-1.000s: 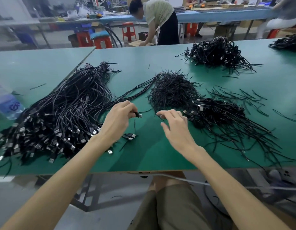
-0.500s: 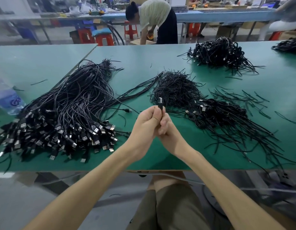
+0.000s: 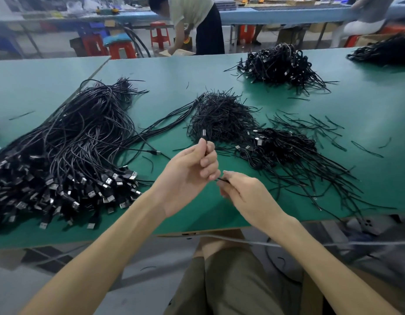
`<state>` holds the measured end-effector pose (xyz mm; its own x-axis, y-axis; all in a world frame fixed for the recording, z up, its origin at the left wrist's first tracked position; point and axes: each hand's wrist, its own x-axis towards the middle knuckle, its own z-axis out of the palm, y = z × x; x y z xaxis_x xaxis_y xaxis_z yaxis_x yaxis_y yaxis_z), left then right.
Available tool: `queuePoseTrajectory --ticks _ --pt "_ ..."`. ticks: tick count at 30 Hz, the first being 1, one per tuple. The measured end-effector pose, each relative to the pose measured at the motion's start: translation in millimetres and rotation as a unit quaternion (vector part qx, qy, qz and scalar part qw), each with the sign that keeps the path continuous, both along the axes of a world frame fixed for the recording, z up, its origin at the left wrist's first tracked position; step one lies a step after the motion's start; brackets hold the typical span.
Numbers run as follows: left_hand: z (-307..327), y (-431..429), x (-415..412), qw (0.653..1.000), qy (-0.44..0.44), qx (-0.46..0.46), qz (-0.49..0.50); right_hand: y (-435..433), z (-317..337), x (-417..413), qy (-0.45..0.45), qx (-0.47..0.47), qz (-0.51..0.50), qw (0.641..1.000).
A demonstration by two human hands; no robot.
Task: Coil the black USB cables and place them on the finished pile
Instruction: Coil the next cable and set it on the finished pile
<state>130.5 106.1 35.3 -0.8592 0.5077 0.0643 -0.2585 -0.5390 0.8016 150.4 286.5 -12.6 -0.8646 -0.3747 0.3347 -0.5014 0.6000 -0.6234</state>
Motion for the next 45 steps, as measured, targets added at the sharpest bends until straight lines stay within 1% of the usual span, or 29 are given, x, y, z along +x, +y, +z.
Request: queuePoseTrajectory --ticks 3,6,10,12,14,16,18,21,22,23,24,25,26,27,28,29,30,32,33,34,35,36,37,39,40,41,42,43,45 --pt "-4.2 5.8 -0.1 0.999 0.026 -0.013 -0.036 4.7 0.3 1.9 0.002 -0.001 -0.013 1.0" --pt "-5.5 6.3 0.2 0.999 0.029 0.006 -0.045 7.0 -1.9 -2.2 -0.008 -0.009 -0.002 1.0" --pt "-0.9 -1.3 -3.5 0.997 0.007 0.066 -0.041 10.2 -0.3 -4.5 -0.003 -0.042 0.013 0.999" --pt "1.4 -4.5 -4.8 0.993 -0.021 0.102 -0.048 10.9 -1.9 -2.2 0.005 -0.063 0.02 0.998" --pt "0.9 -7.1 -5.1 0.99 -0.046 0.128 -0.047 7.6 -2.5 0.8 -0.008 -0.093 0.03 0.995" --pt "-1.6 -8.7 -4.6 0.988 -0.06 0.136 -0.037 3.8 -3.5 1.8 -0.023 -0.11 0.04 0.993" --pt "-3.9 -8.0 -4.1 0.99 -0.058 0.125 -0.027 2.9 -4.4 2.4 -0.023 -0.094 0.037 0.995" --pt "-4.1 -6.6 1.8 0.995 -0.011 0.088 -0.048 5.7 -7.5 2.2 -0.03 -0.09 0.033 0.995" --pt "-2.3 -8.4 4.8 0.995 0.025 0.07 -0.07 7.4 -6.8 1.7 -0.027 -0.087 0.037 0.995" --pt "0.9 -11.4 7.7 0.992 0.076 0.035 -0.092 9.5 -5.7 0.2 -0.017 -0.063 0.047 0.997" --pt "5.3 -15.0 10.5 0.983 0.139 -0.029 -0.112 12.7 -4.2 -2.2 0.009 -0.01 0.054 0.998" --pt "9.5 -17.4 12.7 0.961 0.21 -0.125 -0.13 16.2 -2.0 -5.1 0.042 0.062 0.057 0.996" --pt "11.7 -18.1 14.5 0.918 0.276 -0.245 -0.145 20.1 -0.2 -8.1 0.067 0.127 0.057 0.988" --pt "11.0 -17.0 15.9 0.852 0.335 -0.372 -0.157 23.7 1.9 -10.8 0.074 0.164 0.05 0.982" --pt "7.5 -14.8 16.5 0.773 0.373 -0.486 -0.161 27.3 3.8 -12.6 0.072 0.178 0.043 0.98" --pt "1.8 -12.4 16.3 0.706 0.386 -0.573 -0.154 30.3 4.6 -14.2 0.075 0.18 0.035 0.98" --pt "-3.0 -10.3 16.2 0.672 0.373 -0.624 -0.14 31.3 5.1 -15.4 0.084 0.177 0.026 0.98" --pt "-10.7 -8.0 13.1 0.648 0.342 -0.675 -0.085 28.5 7.3 -16.9 0.081 0.132 0.009 0.988" --pt "-13.8 -8.0 10.2 0.632 0.346 -0.692 -0.048 24.3 8.9 -16.6 0.059 0.077 0.004 0.995" --pt "-17.0 -8.2 6.7 0.623 0.351 -0.699 -0.01 19.2 11.0 -15.6 0.033 0.014 0.002 0.999" --pt "-19.4 -8.5 3.9 0.638 0.348 -0.686 0.017 13.9 13.1 -13.7 0.01 -0.049 -0.001 0.999" --pt "-22.0 -8.3 2.1 0.675 0.336 -0.655 0.035 8.7 15.0 -11.0 -0.004 -0.104 -0.004 0.995" --pt "-25.8 -7.5 2.0 0.724 0.318 -0.61 0.048 3.8 15.6 -8.1 -0.012 -0.144 -0.008 0.989" --pt "-30.3 -4.2 5.7 0.829 0.263 -0.489 0.063 -7.1 15.7 -1.9 -0.023 -0.191 -0.008 0.981" --pt "-32.6 -2.9 7.8 0.881 0.217 -0.415 0.062 -13.6 15.3 1.3 -0.027 -0.2 -0.001 0.979" --pt "-34.3 -1.6 10.0 0.922 0.169 -0.344 0.053 -20.3 14.7 4.1 -0.028 -0.204 0.008 0.978" --pt "-35.6 -0.9 10.9 0.949 0.134 -0.281 0.039 -26.6 14.5 6.6 -0.029 -0.21 0.015 0.977" --pt "-36.4 0.1 10.9 0.966 0.113 -0.232 0.028 -31.7 14.7 8.4 -0.029 -0.222 0.015 0.975" --pt "-35.8 0.7 9.9 0.98 0.102 -0.17 0.021 -35.5 16.7 10.1 -0.029 -0.247 0.009 0.968"
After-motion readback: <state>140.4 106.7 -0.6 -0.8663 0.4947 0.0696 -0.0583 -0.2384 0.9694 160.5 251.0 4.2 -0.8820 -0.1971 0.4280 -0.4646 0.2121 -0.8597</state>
